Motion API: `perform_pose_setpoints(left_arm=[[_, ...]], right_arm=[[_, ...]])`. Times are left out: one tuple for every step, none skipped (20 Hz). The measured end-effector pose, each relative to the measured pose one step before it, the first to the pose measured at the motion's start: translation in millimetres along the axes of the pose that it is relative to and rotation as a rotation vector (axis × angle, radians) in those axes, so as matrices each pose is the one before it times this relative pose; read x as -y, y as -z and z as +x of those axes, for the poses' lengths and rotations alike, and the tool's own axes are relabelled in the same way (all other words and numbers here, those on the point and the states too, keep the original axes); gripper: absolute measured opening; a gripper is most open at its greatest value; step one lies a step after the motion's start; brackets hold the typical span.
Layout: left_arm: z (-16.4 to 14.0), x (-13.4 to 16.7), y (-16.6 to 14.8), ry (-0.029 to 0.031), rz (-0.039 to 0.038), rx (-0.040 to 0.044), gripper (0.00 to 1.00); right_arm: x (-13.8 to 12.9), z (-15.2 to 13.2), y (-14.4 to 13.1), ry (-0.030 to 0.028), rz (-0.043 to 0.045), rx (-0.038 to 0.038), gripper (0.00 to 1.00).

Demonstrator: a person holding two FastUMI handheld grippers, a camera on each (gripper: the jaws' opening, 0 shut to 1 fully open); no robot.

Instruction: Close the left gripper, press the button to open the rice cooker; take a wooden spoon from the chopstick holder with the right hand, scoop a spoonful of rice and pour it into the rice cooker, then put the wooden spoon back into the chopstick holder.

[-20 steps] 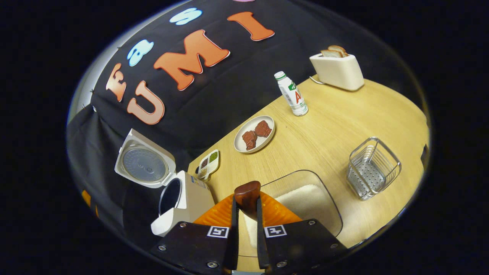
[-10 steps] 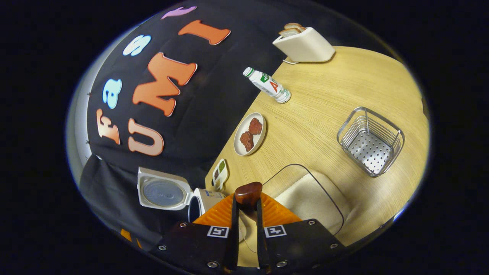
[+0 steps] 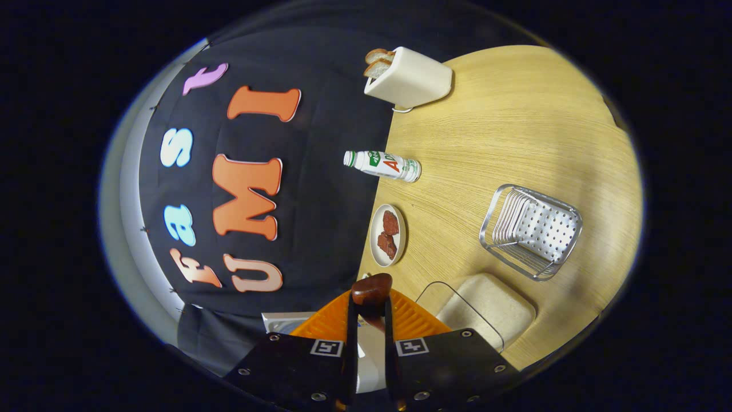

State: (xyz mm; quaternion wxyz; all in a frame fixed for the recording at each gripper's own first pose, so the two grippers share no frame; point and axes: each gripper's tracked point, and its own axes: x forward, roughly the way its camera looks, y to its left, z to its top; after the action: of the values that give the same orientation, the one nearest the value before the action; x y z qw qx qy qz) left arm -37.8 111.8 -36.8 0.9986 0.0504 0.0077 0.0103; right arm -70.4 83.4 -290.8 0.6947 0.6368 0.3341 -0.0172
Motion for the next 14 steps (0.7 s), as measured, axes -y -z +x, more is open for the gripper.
perform_pose_setpoints(left_arm=[[-0.46,0.91,0.29,0.00219,0.00030,-0.00140,0.90],[0.34,-0.76,-0.22,-0.00180,-0.00064,0.00033,0.90],[0.07,-0.82,-0.56,-0.00096,-0.00108,-0.00001,0.90],[0.76,-1.77,0.12,-0.00445,-0.00037,0.00110,0.90],[-0.13,-1.85,0.03,-0.00213,-0.00220,0.00024,0.90],[-0.74,-2.09,1.63,-0.00550,-0.00235,0.00092,0.90],[-0.25,-1.61,-0.22,-0.00157,-0.00231,-0.00014,0.90],[-0.58,-1.96,0.19,-0.00440,-0.00006,0.00007,0.90],[0.04,-2.85,-0.05,-0.00412,-0.00161,0.00209,0.90],[-1.14,-3.20,0.02,-0.00533,-0.00085,0.00238,0.90],[-0.59,-4.26,-0.32,-0.00934,-0.00041,0.00245,0.90],[-0.51,-4.49,0.87,-0.00694,-0.00017,0.00081,0.90],[-0.47,-5.38,-0.29,-0.00982,0.00055,0.00193,0.90],[-0.74,-3.67,0.63,-0.00691,-0.00029,0.00135,0.90]], right_arm=[[-3.71,0.66,-1.10,-0.01636,0.03089,0.00154,0.19],[-3.05,-0.69,-0.09,-0.01494,0.02700,-0.00688,0.19],[-5.67,-2.46,-0.04,-0.01973,0.03590,-0.00434,0.19],[-5.35,-0.45,0.68,-0.01778,0.03384,-0.00513,0.19],[-6.46,0.64,2.30,-0.01857,0.02906,-0.00516,0.24],[-5.69,2.27,4.27,-0.01336,0.01606,-0.00882,0.19],[-7.04,3.92,4.58,-0.01187,0.00887,-0.01118,0.19],[-4.86,2.45,7.50,-0.00765,0.00404,-0.01226,0.19],[-6.17,4.77,4.73,-0.00956,0.00591,-0.00953,0.19],[-7.57,3.65,7.12,-0.00981,-0.00095,-0.01413,0.19],[-7.01,5.71,5.90,-0.01044,0.00300,-0.01267,0.19],[-6.33,5.18,7.63,-0.00764,-0.00044,-0.01483,0.19],[-6.14,6.10,6.91,-0.00885,-0.00108,-0.01241,0.19],[-5.67,6.76,9.13,-0.00566,-0.00603,-0.01789,0.19]])
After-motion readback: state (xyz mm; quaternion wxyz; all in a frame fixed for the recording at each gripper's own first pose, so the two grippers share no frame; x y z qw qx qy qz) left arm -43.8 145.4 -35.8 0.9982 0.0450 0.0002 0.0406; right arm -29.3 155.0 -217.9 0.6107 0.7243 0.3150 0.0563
